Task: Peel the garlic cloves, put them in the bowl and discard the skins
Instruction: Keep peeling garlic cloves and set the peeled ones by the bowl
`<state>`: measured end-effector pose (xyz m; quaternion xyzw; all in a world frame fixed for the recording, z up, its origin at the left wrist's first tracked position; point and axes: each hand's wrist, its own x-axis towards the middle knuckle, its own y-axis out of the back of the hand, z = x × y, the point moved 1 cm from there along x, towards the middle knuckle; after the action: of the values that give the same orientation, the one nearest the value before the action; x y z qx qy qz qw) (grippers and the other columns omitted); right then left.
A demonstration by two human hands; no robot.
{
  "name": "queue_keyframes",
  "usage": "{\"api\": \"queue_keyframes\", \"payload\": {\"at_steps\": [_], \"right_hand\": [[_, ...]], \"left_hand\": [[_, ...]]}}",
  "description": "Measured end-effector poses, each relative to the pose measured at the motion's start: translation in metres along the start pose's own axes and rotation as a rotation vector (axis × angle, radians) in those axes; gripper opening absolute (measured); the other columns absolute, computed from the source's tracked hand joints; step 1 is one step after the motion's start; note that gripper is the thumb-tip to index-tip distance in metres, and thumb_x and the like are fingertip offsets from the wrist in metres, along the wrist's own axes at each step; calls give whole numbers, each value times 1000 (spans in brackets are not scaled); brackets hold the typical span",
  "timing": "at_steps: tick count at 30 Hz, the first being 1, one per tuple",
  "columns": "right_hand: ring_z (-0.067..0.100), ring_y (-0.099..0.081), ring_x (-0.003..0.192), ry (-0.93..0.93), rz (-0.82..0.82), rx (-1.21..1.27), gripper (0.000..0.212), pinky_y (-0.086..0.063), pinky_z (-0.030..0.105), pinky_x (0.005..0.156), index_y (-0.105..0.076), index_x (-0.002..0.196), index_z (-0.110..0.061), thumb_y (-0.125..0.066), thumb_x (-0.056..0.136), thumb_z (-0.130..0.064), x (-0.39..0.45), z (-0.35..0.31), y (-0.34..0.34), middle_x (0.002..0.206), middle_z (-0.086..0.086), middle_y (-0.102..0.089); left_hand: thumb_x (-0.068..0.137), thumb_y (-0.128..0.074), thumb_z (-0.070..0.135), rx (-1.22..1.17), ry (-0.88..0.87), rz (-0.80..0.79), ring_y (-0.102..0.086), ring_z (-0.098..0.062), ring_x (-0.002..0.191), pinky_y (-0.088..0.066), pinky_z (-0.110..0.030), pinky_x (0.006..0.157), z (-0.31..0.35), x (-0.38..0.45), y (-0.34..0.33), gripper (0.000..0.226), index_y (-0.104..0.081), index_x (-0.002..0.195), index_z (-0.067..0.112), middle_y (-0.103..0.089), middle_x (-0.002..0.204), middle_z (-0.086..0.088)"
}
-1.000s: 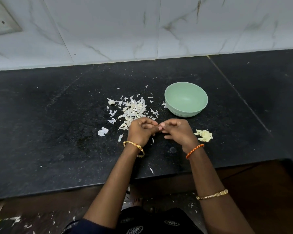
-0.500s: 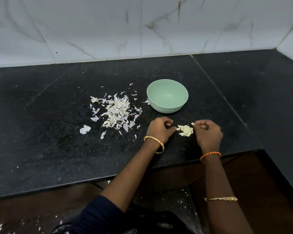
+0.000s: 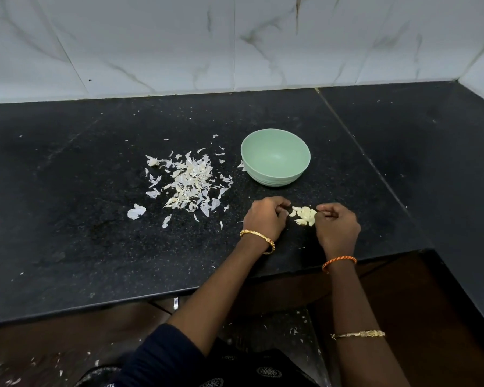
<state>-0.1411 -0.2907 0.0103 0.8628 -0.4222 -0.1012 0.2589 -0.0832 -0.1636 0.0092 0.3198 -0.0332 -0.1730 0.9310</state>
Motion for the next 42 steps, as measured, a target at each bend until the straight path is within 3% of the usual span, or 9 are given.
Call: {"api": "queue_keyframes", "payload": {"at_steps": [3, 5, 8, 13, 21, 29, 34, 38, 42], "right_hand": [[10, -58, 72, 115, 43, 48, 9, -52, 23, 71, -70, 88, -8, -63, 85, -3, -8, -16, -15, 86, 10, -67], [8, -56, 65, 219, 11, 101, 6, -48, 13, 65, -70, 85, -8, -65, 84, -5, -17, -34, -30, 80, 10, -67], [0, -57, 59, 319, -144, 158, 5, -43, 4, 59, -70, 84, -6, -66, 84, -3, -31, -69, -58, 73, 5, -66], [-15, -54, 56, 387, -534, 88, 8, -40, 1, 57, -73, 88, -2, -65, 86, -5, -48, -113, -128, 74, 2, -67], [23, -65, 79, 474, -670, -249, 5, -56, 36, 76, -70, 83, -1, -70, 83, -6, -64, -135, -212, 84, 14, -68], [27, -59, 76, 424, -646, -439, 7, -51, 33, 66, -58, 76, -3, -63, 78, -7, -63, -152, -220, 82, 14, -61], [17, -58, 68, 135, -652, -95, 14, -52, 32, 65, -63, 86, -2, -65, 83, -15, -50, -155, -204, 79, 11, -67], [9, -60, 52, -101, -718, 253, 7, -51, 18, 51, -58, 89, -2, -64, 85, 0, -41, -156, -191, 69, 10, -64], [18, -70, 67, -140, -771, 406, 13, -59, 23, 66, -62, 91, -2, -67, 83, 7, -34, -151, -191, 82, 20, -68]], "left_hand": [[85, -68, 24, -66, 23, 46, -64, -11, 61, -57, -35, 70, -9, 1, 16, 7, -72, 80, 23, -70, 67, 7], [86, -67, 34, -104, 56, 110, -58, -6, 48, -56, -34, 61, -18, 1, 32, 24, -66, 66, 21, -68, 57, 7], [94, -54, 35, -75, 59, 204, -62, -9, 56, -54, -32, 63, -33, 0, 63, 32, -66, 72, 14, -67, 57, 7], [92, -58, 20, -60, 128, 427, -61, -13, 75, -46, -24, 68, -80, 8, 122, 13, -70, 91, 17, -68, 79, 6], [84, -68, 25, -114, 276, 537, -65, -12, 76, -50, -25, 68, -140, 31, 187, 6, -73, 81, 24, -70, 79, 5], [84, -70, 23, -144, 189, 386, -58, -4, 70, -50, -24, 68, -158, 41, 190, 5, -74, 82, 22, -66, 73, 8], [85, -70, 21, -222, 111, 260, -63, -3, 71, -50, -17, 65, -152, 47, 192, 8, -75, 83, 14, -70, 76, 6], [86, -69, 18, -387, 78, 62, -49, 4, 44, -39, -11, 47, -138, 50, 190, 14, -75, 88, 6, -67, 70, 2], [84, -71, 11, -460, 67, 63, -50, 5, 43, -38, -9, 45, -135, 59, 190, 11, -74, 90, 2, -66, 68, 4]]}}
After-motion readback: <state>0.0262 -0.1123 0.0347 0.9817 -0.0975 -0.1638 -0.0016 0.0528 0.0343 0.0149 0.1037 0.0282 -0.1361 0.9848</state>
